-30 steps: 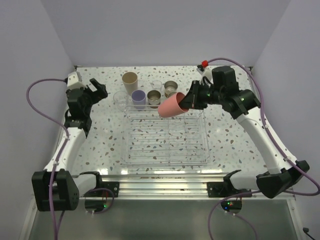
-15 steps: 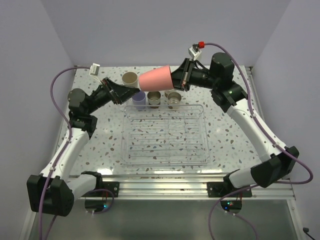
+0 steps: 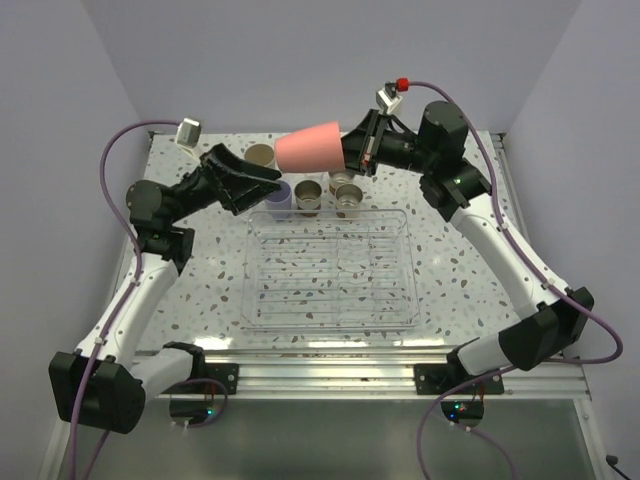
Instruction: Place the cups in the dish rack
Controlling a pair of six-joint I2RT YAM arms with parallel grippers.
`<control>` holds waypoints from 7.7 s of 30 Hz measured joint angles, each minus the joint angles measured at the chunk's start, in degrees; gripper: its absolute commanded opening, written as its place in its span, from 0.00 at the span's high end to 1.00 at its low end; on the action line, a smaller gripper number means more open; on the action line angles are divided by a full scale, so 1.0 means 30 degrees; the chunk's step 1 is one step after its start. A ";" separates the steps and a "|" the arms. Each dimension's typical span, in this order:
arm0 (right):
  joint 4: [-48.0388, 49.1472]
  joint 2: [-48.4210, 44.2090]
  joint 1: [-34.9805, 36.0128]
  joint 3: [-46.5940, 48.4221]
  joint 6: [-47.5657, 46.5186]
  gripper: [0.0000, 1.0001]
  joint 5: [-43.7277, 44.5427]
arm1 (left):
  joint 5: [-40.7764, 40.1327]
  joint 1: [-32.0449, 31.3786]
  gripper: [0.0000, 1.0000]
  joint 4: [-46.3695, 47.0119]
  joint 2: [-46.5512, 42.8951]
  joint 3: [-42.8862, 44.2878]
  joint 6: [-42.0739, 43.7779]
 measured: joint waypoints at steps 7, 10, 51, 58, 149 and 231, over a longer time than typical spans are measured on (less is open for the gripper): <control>-0.1122 0.0015 0.0313 0.0036 -0.0750 1.00 0.0175 | -0.0219 -0.0546 0.00 0.0619 0.0503 0.0160 -0.0058; -0.1661 0.0015 0.0656 0.0036 -0.1107 1.00 0.0452 | -0.0379 -0.0780 0.00 0.0663 0.0852 0.0459 -0.0051; -1.7333 0.0962 0.0984 0.5151 -0.9668 0.21 1.2757 | -0.8969 -0.2492 1.00 -2.0516 0.3381 0.7526 1.3158; -1.9387 0.1064 0.0969 0.5581 -1.0622 0.21 1.4768 | -1.3894 -0.4903 1.00 -2.6622 0.5982 0.8007 1.6247; -1.7289 1.6764 -0.1515 1.1234 -1.1861 1.00 1.5351 | -2.0975 -0.5880 0.00 -2.9551 0.6069 1.2094 1.7187; 0.3366 -0.2965 -0.1472 -0.4248 0.0233 1.00 0.0772 | -0.1260 -0.3096 0.00 -0.1231 0.3504 0.4619 0.1537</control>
